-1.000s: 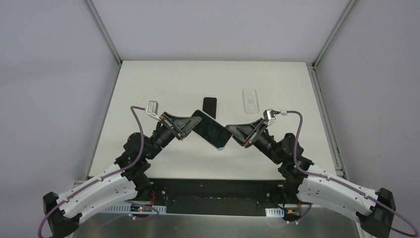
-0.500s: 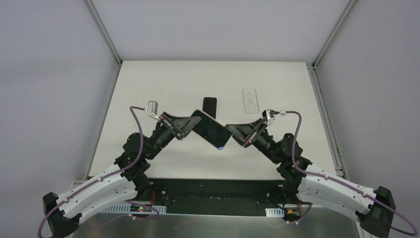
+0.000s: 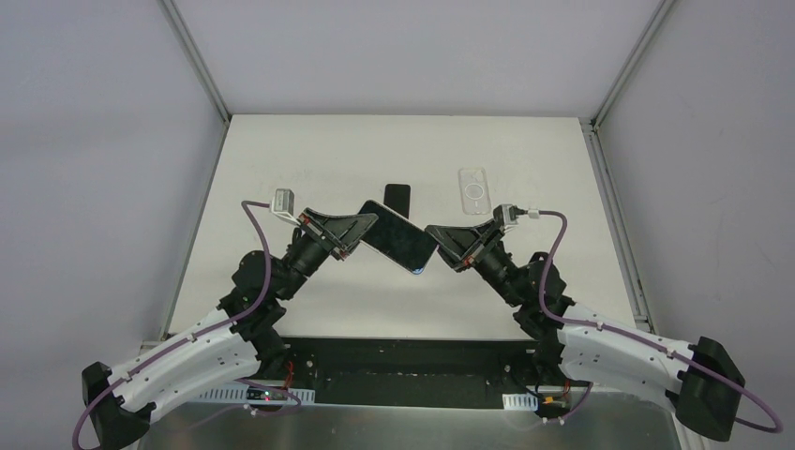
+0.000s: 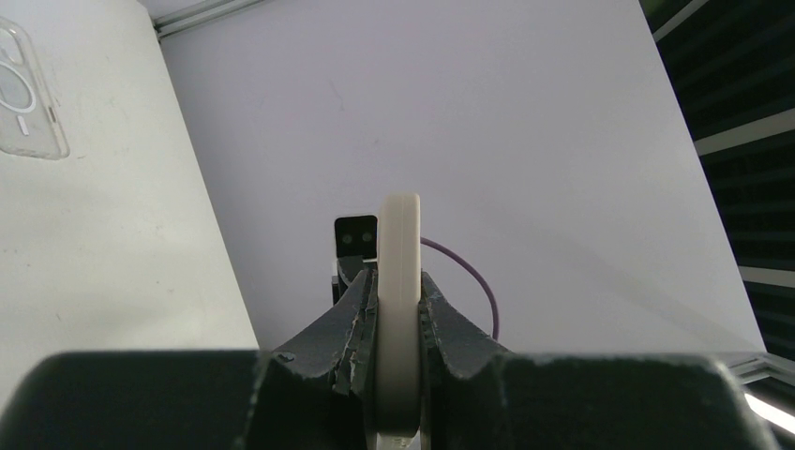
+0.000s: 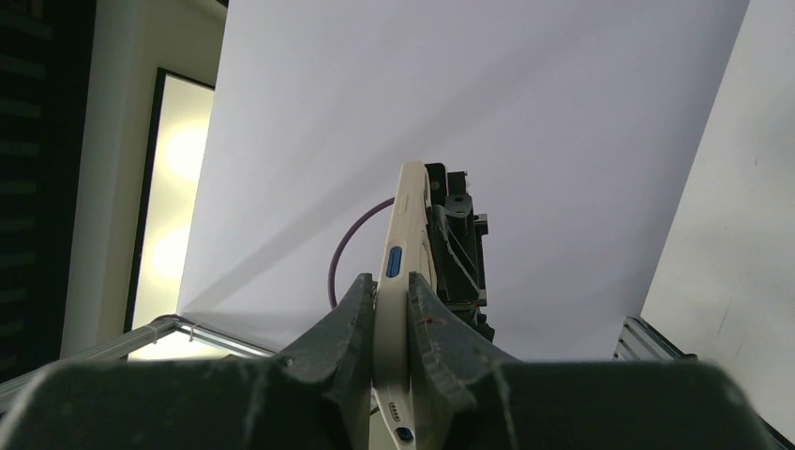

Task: Take the phone out of the phone case
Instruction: Remove the phone case from the phone.

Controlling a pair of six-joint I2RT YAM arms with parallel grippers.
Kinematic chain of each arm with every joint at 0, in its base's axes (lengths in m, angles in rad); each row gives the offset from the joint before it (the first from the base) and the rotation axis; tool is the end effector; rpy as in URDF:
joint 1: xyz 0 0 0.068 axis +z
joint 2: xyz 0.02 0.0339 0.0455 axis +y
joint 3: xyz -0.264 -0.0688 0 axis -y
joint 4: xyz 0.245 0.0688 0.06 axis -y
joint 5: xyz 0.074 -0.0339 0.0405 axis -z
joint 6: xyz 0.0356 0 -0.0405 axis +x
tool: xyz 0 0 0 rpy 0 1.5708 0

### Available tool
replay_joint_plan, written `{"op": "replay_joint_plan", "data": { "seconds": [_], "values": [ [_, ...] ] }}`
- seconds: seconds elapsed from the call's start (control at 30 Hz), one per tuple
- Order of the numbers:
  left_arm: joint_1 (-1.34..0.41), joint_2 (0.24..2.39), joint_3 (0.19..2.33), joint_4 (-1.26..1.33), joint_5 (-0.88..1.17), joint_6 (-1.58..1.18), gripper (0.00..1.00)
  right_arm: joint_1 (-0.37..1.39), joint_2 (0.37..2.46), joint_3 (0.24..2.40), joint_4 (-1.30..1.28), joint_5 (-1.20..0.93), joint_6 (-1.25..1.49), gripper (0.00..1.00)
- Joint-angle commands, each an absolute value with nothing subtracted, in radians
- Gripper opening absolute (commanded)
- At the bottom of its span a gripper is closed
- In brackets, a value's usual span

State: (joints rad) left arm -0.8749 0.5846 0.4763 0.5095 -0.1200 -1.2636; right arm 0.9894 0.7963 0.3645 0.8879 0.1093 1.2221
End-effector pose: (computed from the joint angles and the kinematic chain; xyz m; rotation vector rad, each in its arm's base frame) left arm 0.0998 -0.1128 0.3351 -0.3881 1.3254 -1.7819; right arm 0.1028 0.1493 0.3023 0.2708 1.3099 1.8782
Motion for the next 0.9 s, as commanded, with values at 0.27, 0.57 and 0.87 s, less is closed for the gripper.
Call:
{"op": "replay_joint_plan", "data": {
  "seconds": [0.27, 0.57, 0.87],
  "values": [
    [-0.869, 0.624, 0.451, 0.61, -0.179, -1.272, 0.0, 0.987, 0.843, 0.454, 1.219, 0.115, 1.241, 0.14],
    [-0.869, 0.673, 0.446, 0.641, -0.226, -1.291, 0.0, 0.988, 0.835, 0.502, 1.235, 0.096, 1.24, 0.08],
    [-0.869, 0.749, 0.446, 0.683, -0.26, -1.309, 0.0, 0.988, 0.828, 0.521, 1.27, 0.059, 1.263, 0.02]
  ]
}}
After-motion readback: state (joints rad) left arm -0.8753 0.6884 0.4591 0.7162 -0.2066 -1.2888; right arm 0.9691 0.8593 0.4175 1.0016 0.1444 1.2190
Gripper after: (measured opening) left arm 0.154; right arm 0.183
